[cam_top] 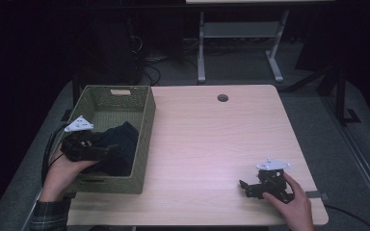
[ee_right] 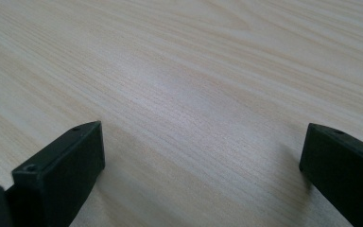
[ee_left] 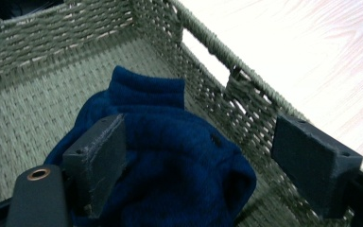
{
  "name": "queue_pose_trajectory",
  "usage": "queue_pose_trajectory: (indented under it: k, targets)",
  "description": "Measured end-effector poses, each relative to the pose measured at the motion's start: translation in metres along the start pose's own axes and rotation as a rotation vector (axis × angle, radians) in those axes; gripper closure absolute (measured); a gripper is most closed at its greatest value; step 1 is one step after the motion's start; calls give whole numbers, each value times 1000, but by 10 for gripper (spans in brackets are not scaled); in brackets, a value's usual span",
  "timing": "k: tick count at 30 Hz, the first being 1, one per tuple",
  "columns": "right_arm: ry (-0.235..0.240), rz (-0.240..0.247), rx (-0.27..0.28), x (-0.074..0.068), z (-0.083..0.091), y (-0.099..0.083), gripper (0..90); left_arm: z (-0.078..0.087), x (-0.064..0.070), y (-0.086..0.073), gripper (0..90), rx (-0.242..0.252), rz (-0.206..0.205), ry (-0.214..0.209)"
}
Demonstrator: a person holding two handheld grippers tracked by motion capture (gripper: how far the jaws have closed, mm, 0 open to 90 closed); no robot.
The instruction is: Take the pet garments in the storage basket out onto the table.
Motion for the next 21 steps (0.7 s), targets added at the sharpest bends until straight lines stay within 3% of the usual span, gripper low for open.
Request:
queue_pose_trajectory:
  k: [7, 12, 15, 21]
  targets:
    - [0, -1, 1, 0, 0, 0, 5, -6, -3, -13, 189, -51, 6, 0]
    - [0, -1, 1, 0, 0, 0, 5, -10, -9, -21, 256, -97, 7, 6]
    - [0, -1, 1, 0, 0, 0, 5, -12, -11, -23, 342, -114, -3, 14]
    - [0, -1, 0, 0, 0, 0, 5, -10, -12, -25, 640, -134, -8, -3]
Point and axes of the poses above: each handheld gripper's, and its own axes: z roughly backward along the jaws, y roughly out of its top, x roughly to its right, the point moved 8 cm from there along -z, roughly forward along the jaws, and after that the axes turned 10 degrees about z, right-handed, at the moved point
